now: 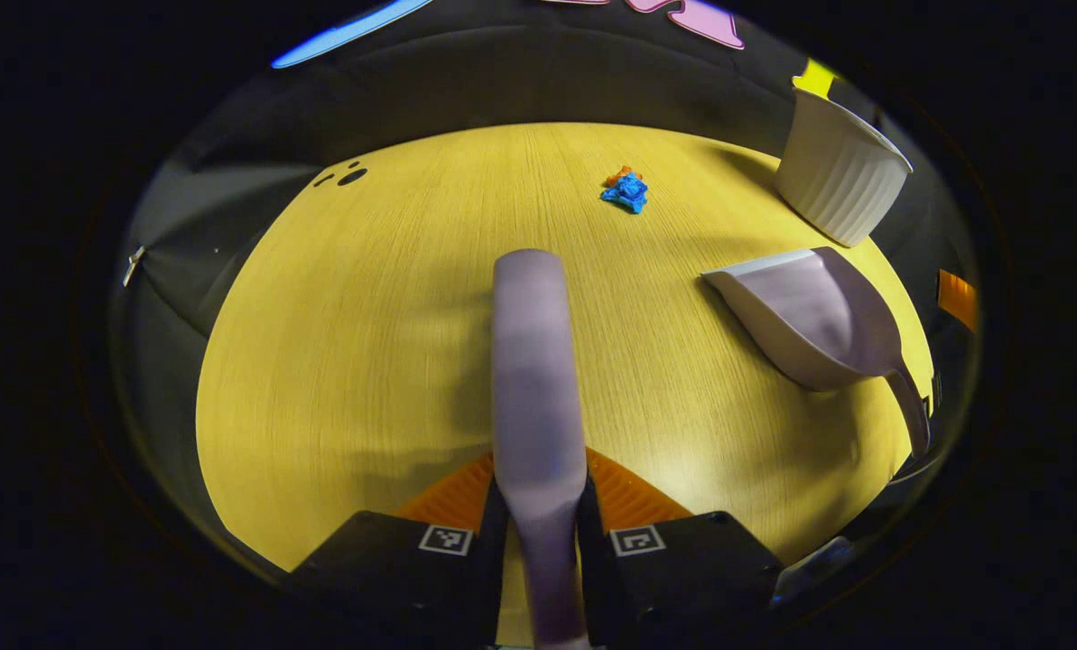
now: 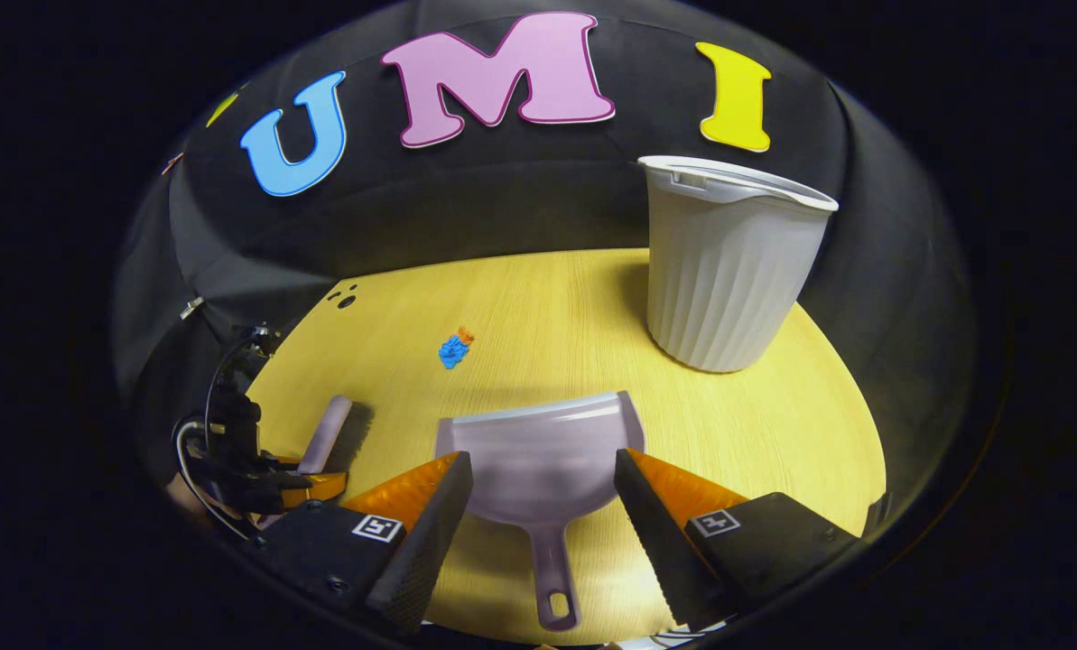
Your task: Pick up the small broom and dustpan from the desktop, sweep the trash into the dustpan with the broom, and then empty the trash into the garbage bin.
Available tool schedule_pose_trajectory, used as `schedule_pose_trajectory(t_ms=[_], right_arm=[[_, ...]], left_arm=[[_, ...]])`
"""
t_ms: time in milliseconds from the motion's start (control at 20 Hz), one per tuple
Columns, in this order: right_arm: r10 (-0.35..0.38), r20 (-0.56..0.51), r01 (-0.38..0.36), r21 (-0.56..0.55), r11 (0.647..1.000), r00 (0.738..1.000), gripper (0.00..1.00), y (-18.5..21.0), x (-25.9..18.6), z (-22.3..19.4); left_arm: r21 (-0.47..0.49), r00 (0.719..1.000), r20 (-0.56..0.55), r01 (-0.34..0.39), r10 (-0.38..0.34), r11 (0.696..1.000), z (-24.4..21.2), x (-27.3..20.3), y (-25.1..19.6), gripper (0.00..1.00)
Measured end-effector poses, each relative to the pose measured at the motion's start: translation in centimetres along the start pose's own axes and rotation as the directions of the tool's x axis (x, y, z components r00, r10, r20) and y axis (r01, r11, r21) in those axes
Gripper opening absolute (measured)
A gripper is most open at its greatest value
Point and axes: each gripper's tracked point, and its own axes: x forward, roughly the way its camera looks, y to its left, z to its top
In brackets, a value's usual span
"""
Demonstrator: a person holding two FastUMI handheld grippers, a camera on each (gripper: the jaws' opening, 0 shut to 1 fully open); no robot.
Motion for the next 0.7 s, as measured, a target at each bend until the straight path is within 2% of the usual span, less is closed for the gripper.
schedule_pose_trajectory(t_ms=[250, 500, 700], right_arm=[[0.007, -0.047, -0.007, -0.013, 1.000, 0.999, 0.99, -0.2, -0.6, -1.6], [0.020, -0.104, -0.018, 0.012, 1.000, 0.994, 0.99, -0.2, -1.1, -3.5], [0.005, -0.174, 0.005, 0.057, 0.998, 0.985, 0.99, -0.7, -1.1, -5.7]], left_arm=[[-0.051, 0.998, 0.048, 0.030, -0.027, 0.998, 0.0, -0.4, 0.1, 0.27], [-0.094, 0.991, 0.129, 0.043, -0.030, 0.995, 0.3, -3.4, 0.5, 0.25], [-0.115, 0.980, 0.197, 0.059, -0.036, 0.992, 1.1, -7.2, 0.6, 0.25]])
